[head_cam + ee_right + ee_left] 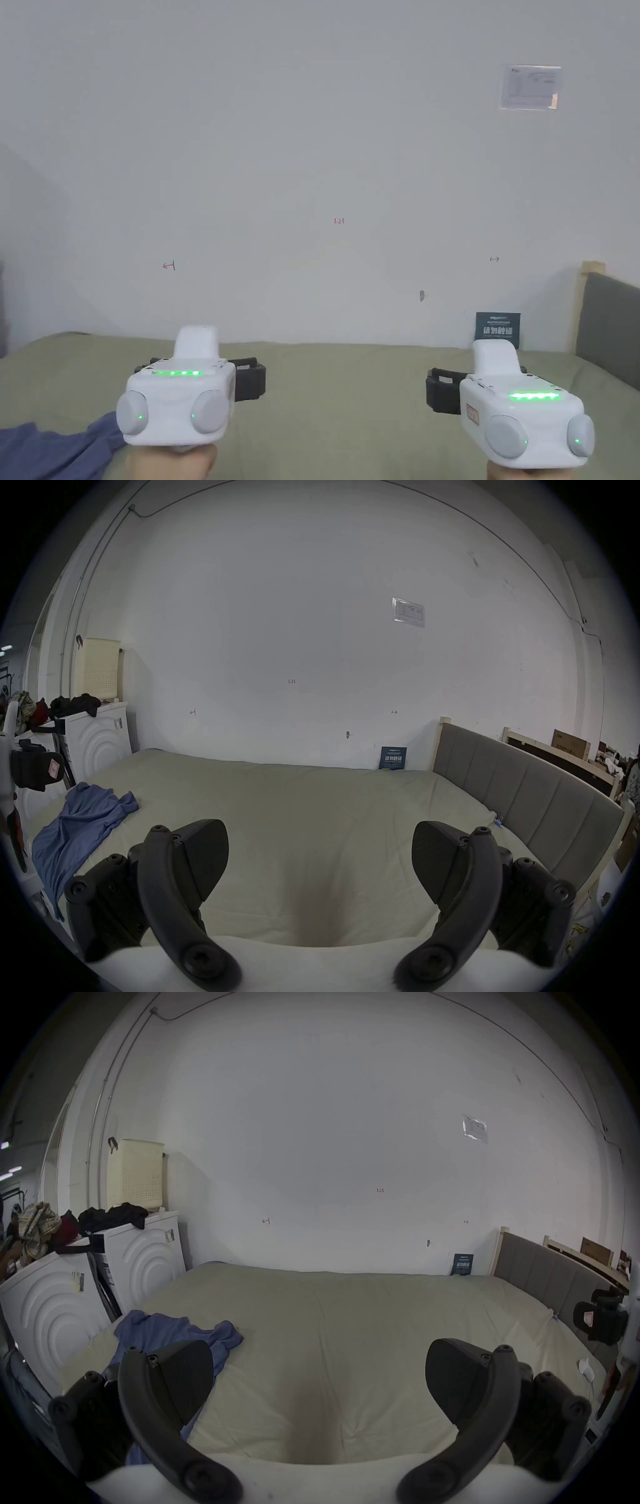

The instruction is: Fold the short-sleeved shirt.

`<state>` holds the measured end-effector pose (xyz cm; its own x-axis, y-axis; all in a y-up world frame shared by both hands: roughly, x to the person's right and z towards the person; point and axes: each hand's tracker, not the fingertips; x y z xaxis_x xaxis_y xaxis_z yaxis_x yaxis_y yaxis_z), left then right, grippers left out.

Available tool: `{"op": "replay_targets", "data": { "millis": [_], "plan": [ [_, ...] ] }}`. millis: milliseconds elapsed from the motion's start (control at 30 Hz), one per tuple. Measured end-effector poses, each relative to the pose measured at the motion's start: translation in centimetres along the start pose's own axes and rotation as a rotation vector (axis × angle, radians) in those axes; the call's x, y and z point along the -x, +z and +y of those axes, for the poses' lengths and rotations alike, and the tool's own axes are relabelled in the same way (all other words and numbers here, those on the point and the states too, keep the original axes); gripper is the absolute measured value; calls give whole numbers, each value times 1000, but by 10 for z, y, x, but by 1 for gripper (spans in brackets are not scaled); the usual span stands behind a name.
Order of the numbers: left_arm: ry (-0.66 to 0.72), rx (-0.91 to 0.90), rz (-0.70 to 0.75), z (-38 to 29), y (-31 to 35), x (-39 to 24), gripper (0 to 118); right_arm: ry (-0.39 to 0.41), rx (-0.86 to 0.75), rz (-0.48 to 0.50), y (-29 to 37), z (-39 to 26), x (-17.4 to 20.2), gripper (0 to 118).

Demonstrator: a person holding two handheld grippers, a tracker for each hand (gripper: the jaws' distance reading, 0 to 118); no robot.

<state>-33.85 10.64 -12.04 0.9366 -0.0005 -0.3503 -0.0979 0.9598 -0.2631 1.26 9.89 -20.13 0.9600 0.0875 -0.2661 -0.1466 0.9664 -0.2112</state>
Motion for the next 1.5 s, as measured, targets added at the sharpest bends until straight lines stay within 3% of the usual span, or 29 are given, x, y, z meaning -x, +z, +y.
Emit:
{"op": "replay_targets", "data": {
  "millis": [367,533,600,633,667,700,733,767,800,833,867,967,1100,1200,1300,1500],
  "plan": [
    [-23,-25,17,6,2,-11,118,13,-16,-7,7,11,3,109],
    [-12,-21,52,6,6,-11,118,-6,-20,-33,6,14,4,109],
    [-19,-32,83,4,8,-10,118,2,-24,-87,5,15,4,108],
    [-34,-45,97,2,9,-10,110,-13,-28,-124,5,15,4,101],
    [-51,-45,99,1,14,-11,88,-11,-31,-138,7,14,4,71],
    [-86,-58,85,0,17,-12,29,-11,-32,-130,9,14,5,16],
    [-133,-81,76,-2,19,-13,0,-9,-46,-104,6,11,2,0],
    [-160,-60,73,-2,19,-12,0,34,-3,-122,0,11,2,0],
    [-154,-76,58,0,16,-11,0,11,4,-73,-3,9,1,0],
    [-69,-14,36,2,15,-9,0,-37,38,28,-5,6,-2,0],
    [15,-4,-27,6,17,-5,0,-57,78,59,-7,6,-4,0],
    [26,-19,40,-2,6,5,0,56,28,-1,-4,-4,8,0],
    [9,9,36,-3,5,17,0,65,32,30,0,-2,24,0],
    [8,19,69,-8,10,39,0,29,35,92,-5,4,42,0],
    [16,20,146,-18,21,76,0,41,37,146,-19,4,76,0],
    [70,75,321,-44,58,170,0,48,82,345,-41,-5,186,0]
  ]
}}
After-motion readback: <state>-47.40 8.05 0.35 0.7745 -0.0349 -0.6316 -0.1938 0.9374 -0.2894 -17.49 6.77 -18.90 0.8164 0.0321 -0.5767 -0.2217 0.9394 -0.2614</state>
